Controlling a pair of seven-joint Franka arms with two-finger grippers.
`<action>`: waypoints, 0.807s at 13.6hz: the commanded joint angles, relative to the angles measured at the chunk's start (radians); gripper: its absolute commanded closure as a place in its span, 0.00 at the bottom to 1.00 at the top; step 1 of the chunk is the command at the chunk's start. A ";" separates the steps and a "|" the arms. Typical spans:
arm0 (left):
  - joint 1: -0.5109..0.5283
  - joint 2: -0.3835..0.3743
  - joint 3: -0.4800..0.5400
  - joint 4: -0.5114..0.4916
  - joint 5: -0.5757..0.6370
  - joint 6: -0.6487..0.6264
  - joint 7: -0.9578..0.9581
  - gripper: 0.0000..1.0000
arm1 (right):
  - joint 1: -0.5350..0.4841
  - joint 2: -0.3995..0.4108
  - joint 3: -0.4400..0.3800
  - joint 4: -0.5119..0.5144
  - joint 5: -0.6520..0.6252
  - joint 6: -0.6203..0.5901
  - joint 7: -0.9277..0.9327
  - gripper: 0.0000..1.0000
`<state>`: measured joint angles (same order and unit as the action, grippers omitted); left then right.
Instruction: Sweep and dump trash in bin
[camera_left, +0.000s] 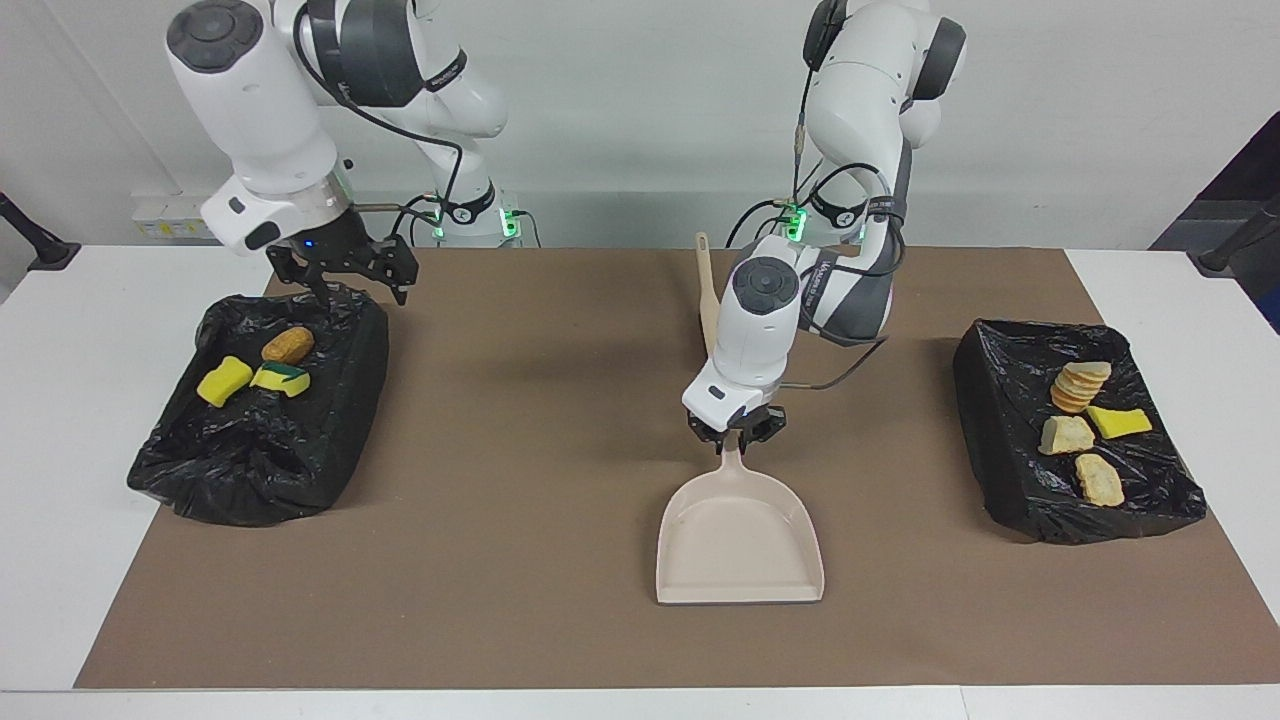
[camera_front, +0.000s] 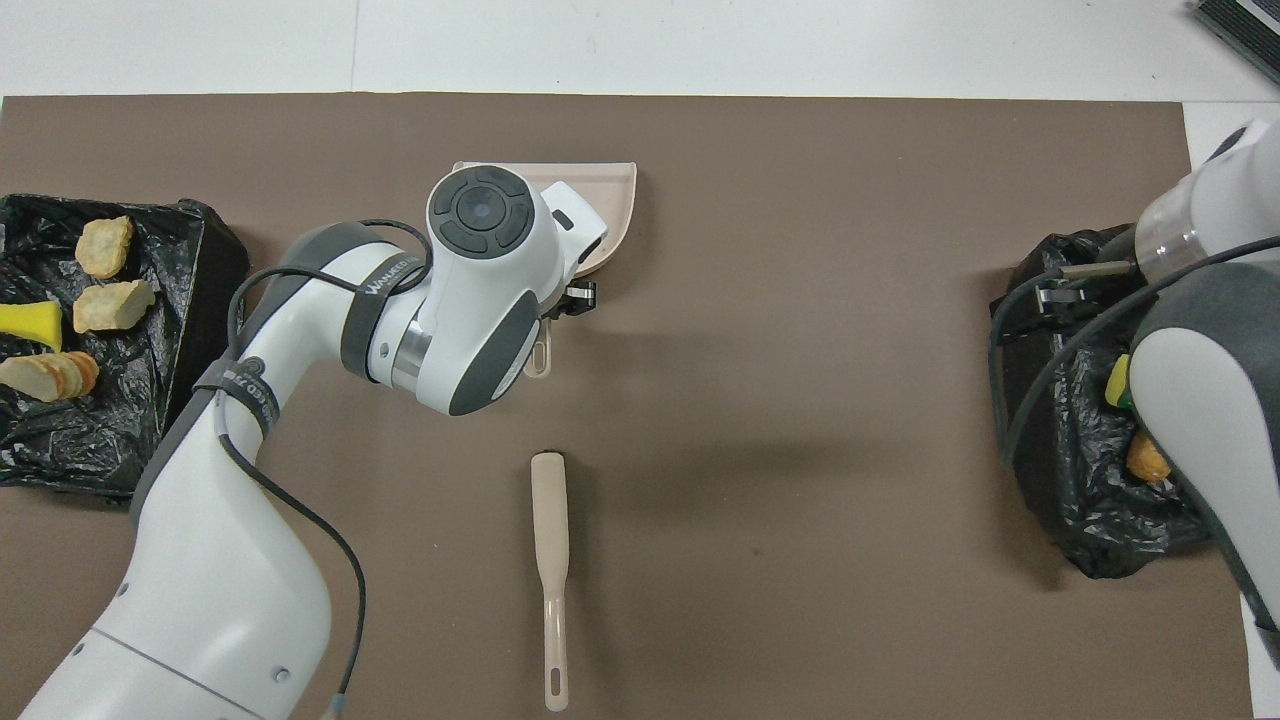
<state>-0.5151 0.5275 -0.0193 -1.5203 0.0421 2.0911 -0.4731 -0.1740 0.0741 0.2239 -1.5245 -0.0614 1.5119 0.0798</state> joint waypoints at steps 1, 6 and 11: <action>-0.008 -0.006 0.018 0.015 -0.007 -0.017 -0.007 0.00 | 0.128 -0.008 -0.158 0.049 0.014 -0.053 -0.040 0.00; 0.047 -0.261 0.042 -0.191 -0.007 -0.034 0.117 0.00 | 0.172 -0.052 -0.230 0.055 0.063 -0.111 -0.054 0.00; 0.208 -0.582 0.042 -0.379 -0.007 -0.139 0.381 0.00 | 0.198 -0.109 -0.270 -0.046 0.068 -0.087 -0.046 0.00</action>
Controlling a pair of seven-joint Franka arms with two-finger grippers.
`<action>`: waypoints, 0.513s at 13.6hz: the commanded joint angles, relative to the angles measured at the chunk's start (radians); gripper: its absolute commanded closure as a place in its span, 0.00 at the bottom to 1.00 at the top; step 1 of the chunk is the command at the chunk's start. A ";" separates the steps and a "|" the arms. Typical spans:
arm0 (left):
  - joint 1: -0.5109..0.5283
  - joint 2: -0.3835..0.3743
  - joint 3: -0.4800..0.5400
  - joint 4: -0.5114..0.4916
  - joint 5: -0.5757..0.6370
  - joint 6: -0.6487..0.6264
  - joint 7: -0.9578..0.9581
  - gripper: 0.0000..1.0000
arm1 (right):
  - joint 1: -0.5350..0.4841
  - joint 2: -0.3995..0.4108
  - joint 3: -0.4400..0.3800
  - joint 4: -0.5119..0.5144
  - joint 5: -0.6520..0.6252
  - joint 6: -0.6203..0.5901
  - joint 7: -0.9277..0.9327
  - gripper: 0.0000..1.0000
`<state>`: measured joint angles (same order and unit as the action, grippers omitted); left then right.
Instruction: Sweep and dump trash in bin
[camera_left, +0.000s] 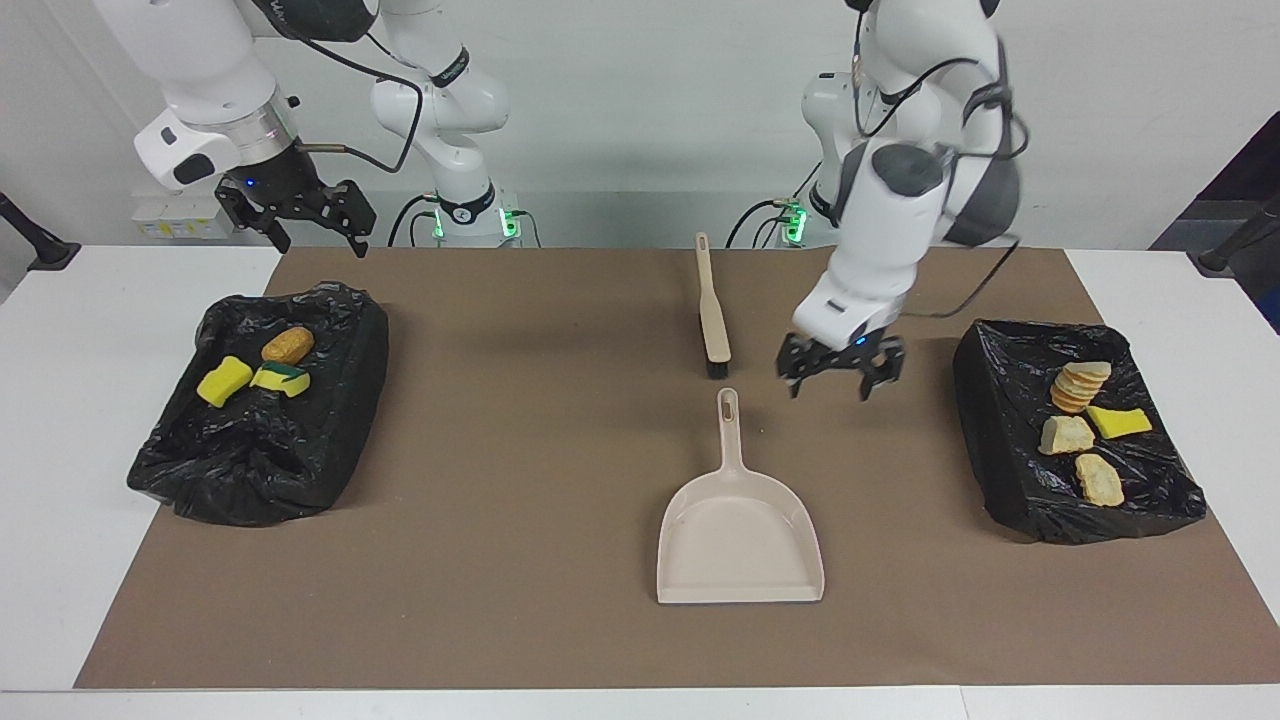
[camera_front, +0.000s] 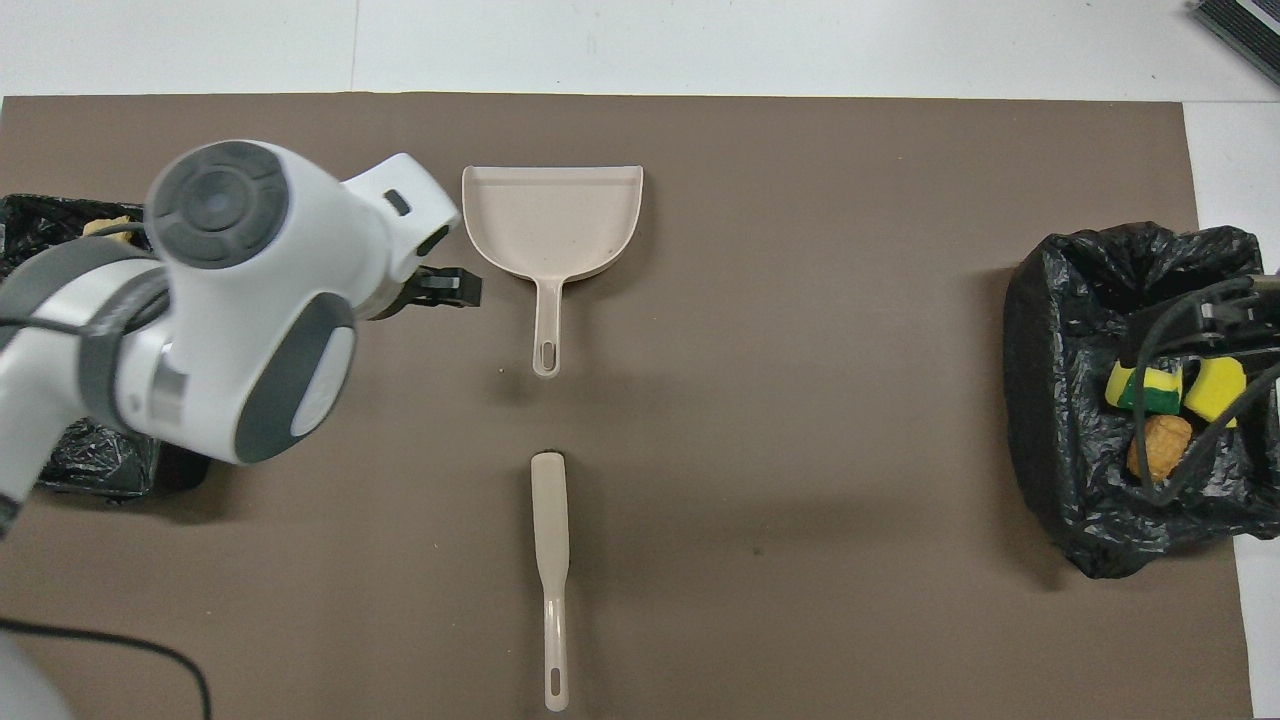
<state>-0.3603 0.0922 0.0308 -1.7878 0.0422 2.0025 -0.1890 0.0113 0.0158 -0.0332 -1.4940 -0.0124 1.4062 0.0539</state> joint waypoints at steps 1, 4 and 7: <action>0.078 -0.175 -0.006 -0.102 -0.007 -0.095 0.156 0.00 | 0.015 -0.042 -0.010 -0.063 0.022 0.025 -0.025 0.00; 0.161 -0.200 -0.003 0.019 -0.008 -0.239 0.333 0.00 | 0.015 -0.040 -0.010 -0.058 0.020 0.028 -0.022 0.00; 0.211 -0.167 -0.003 0.241 -0.005 -0.442 0.382 0.00 | 0.009 -0.039 -0.010 -0.058 0.019 0.027 -0.023 0.00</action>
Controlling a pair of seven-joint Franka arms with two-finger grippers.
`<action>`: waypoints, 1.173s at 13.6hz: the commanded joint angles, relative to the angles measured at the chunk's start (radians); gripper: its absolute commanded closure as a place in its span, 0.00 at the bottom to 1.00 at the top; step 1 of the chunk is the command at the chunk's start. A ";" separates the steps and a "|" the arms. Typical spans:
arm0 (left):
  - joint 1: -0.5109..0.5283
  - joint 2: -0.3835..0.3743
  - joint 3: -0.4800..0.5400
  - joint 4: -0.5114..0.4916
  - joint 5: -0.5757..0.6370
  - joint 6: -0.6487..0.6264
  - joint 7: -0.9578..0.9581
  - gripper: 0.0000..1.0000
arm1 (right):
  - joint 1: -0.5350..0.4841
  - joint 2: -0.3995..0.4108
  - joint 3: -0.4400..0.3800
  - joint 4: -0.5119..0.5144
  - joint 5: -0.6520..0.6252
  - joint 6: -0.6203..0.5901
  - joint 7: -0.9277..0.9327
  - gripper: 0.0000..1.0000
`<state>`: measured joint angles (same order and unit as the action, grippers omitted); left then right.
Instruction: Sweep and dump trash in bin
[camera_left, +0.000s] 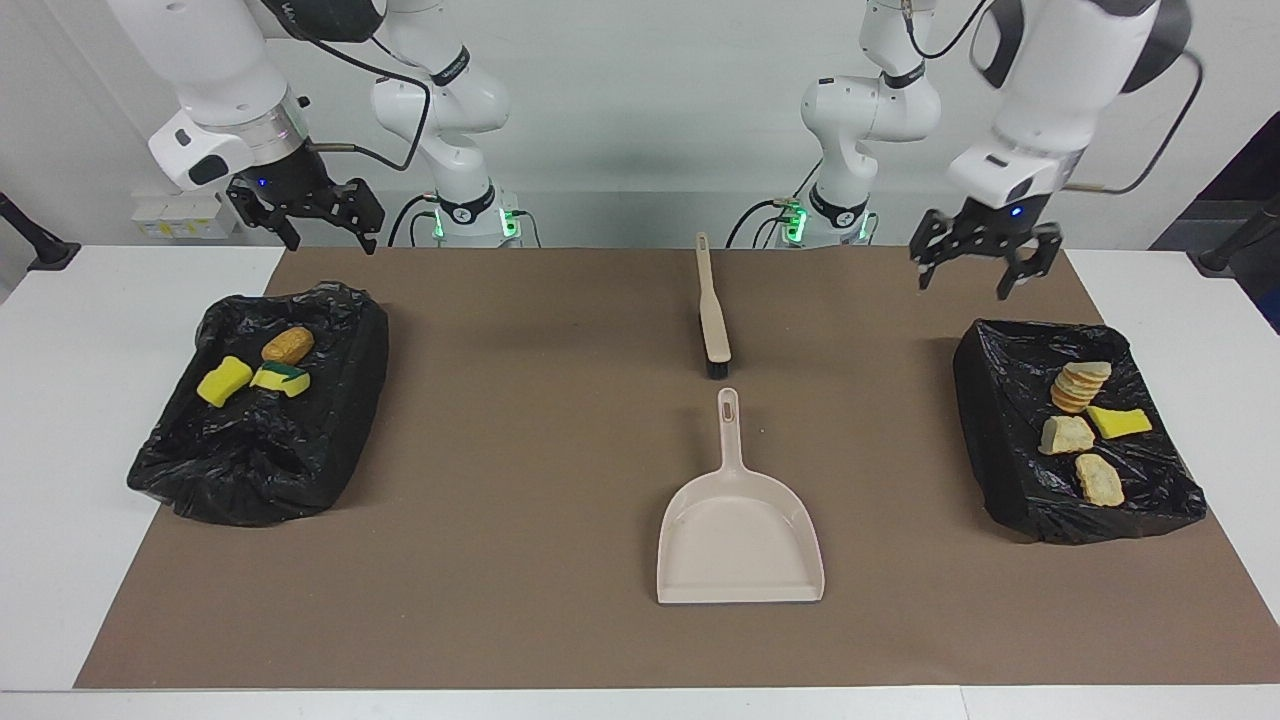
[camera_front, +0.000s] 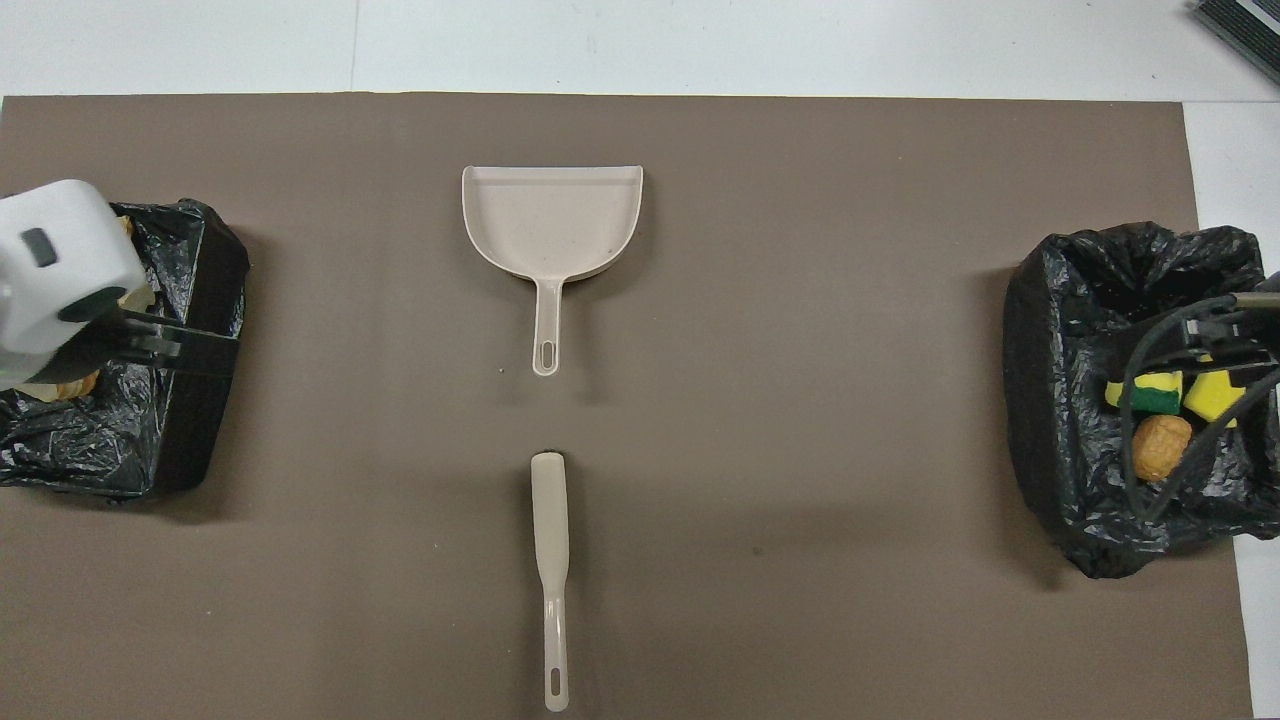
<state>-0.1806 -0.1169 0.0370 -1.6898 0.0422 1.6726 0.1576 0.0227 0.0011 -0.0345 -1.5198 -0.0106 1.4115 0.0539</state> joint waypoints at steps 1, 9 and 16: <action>0.047 0.057 -0.008 0.177 -0.013 -0.151 0.036 0.00 | -0.001 -0.026 -0.008 -0.033 0.017 0.021 -0.023 0.00; 0.084 0.128 -0.003 0.322 -0.051 -0.254 0.034 0.00 | -0.001 -0.026 -0.008 -0.033 0.017 0.021 -0.023 0.00; 0.107 0.059 0.001 0.225 -0.050 -0.248 0.014 0.00 | -0.001 -0.024 -0.008 -0.033 0.017 0.021 -0.023 0.00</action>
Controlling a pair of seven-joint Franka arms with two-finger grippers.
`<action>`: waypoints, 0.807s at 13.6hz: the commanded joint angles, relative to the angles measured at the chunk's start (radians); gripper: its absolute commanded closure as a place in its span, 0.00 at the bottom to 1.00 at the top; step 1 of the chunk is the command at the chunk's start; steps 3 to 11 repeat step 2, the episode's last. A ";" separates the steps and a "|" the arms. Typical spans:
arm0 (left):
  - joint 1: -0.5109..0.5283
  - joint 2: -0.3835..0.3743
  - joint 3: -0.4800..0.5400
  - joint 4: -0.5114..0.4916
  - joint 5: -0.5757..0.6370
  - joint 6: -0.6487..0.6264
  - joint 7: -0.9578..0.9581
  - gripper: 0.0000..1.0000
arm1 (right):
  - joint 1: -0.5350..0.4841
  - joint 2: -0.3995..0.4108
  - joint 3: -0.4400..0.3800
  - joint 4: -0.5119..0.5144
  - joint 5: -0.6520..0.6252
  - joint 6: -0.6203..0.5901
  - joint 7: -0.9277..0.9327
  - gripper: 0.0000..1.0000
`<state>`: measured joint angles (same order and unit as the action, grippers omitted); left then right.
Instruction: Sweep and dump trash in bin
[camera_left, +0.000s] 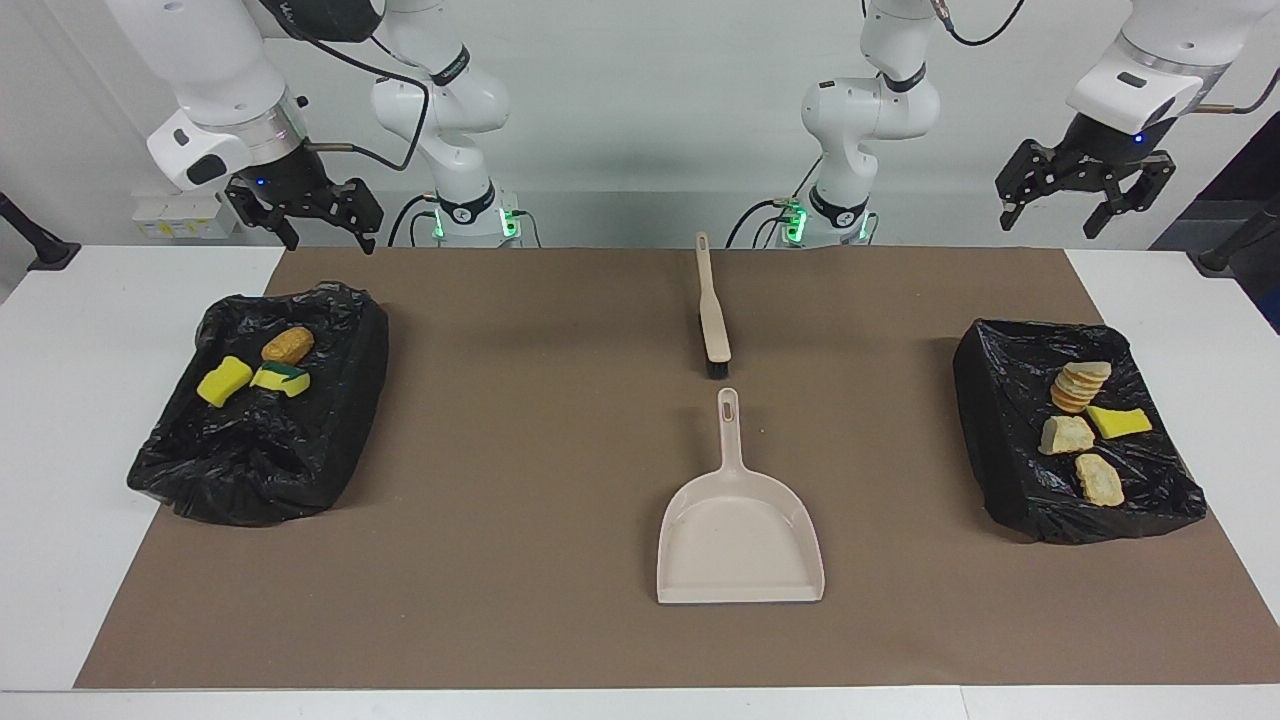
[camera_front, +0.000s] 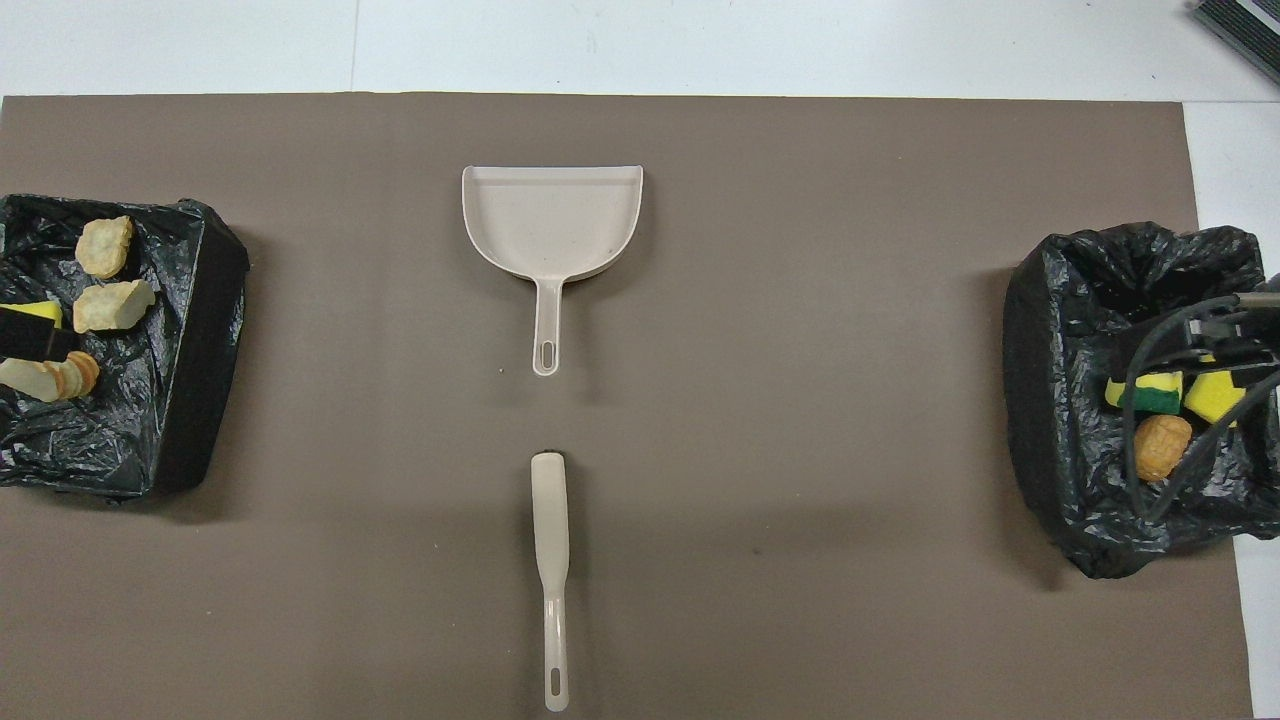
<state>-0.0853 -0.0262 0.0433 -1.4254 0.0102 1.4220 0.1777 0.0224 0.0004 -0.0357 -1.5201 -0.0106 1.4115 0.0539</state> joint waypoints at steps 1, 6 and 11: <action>0.012 -0.031 -0.005 -0.040 -0.018 0.011 -0.006 0.00 | -0.001 -0.025 -0.007 -0.032 0.017 0.021 -0.023 0.00; 0.012 -0.031 -0.005 -0.040 -0.018 0.012 -0.007 0.00 | -0.001 -0.025 -0.007 -0.032 0.017 0.021 -0.023 0.00; 0.012 -0.031 -0.005 -0.040 -0.018 0.012 -0.007 0.00 | -0.001 -0.025 -0.007 -0.032 0.017 0.021 -0.023 0.00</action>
